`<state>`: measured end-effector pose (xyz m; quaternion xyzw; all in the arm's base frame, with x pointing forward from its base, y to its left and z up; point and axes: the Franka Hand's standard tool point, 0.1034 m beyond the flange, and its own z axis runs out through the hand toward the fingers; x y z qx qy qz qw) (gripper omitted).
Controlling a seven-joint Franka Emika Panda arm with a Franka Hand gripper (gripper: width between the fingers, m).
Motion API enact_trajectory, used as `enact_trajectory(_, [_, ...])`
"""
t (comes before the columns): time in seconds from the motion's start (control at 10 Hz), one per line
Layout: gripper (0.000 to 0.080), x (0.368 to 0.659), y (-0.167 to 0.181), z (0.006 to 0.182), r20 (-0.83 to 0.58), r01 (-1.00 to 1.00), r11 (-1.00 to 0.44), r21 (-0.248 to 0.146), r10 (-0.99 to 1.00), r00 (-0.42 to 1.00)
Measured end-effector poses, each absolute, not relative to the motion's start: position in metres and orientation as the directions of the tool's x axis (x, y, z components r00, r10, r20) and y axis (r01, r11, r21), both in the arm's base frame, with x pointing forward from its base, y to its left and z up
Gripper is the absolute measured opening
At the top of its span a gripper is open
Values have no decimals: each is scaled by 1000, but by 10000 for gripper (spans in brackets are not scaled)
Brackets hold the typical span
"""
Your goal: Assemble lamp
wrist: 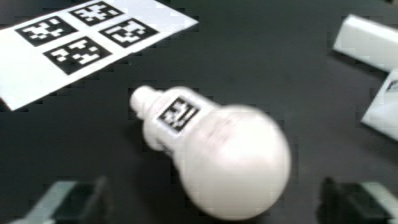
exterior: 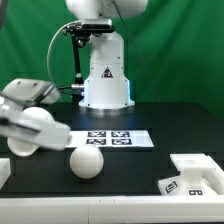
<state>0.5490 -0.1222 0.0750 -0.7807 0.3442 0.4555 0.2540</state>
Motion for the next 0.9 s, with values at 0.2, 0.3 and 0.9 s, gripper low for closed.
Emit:
enact_trajectory(0.2, [674,546,-125,70,-891,-774,-629,-76,-306,336])
enact_trajectory(0.3, [695,546,-124,71,-890,-763,-641,-81,-298,345])
enact_trajectory(0.9, [699,569,-93,93,-830,-626,-759,-179,-226,510])
